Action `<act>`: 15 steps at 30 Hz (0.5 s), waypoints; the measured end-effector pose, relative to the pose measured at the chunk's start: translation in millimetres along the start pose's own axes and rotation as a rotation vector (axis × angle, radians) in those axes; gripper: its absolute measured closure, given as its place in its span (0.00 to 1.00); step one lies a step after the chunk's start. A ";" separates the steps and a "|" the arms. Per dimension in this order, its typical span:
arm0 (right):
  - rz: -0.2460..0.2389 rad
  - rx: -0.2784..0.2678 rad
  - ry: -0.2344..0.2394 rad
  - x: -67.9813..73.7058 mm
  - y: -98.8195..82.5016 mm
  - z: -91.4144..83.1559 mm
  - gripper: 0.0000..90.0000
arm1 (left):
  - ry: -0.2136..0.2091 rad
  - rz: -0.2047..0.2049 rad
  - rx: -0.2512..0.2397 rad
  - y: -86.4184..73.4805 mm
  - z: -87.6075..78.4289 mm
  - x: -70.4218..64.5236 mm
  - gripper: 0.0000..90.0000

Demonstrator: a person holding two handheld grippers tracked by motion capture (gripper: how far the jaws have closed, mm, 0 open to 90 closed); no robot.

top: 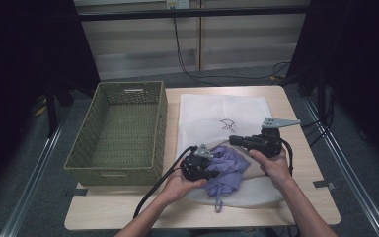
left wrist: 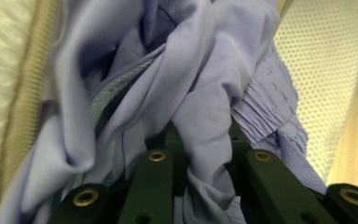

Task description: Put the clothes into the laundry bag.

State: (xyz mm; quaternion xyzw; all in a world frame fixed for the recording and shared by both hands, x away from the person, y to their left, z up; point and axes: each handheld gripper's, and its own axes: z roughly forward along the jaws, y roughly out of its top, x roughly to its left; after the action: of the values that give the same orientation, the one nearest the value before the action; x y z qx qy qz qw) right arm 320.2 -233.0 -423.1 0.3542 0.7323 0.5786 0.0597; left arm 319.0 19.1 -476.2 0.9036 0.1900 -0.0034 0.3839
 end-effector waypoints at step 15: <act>0.000 0.027 -0.004 2.4 -8.3 -0.9 1.00 | 0.006 -0.038 -0.013 -2.7 7.0 1.9 0.87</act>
State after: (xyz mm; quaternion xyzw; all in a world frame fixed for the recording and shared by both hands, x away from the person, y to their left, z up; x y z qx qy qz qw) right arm 314.2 -233.0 -429.4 0.3562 0.7397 0.5681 0.0564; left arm 320.8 16.6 -483.3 0.8973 0.2085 -0.0070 0.3891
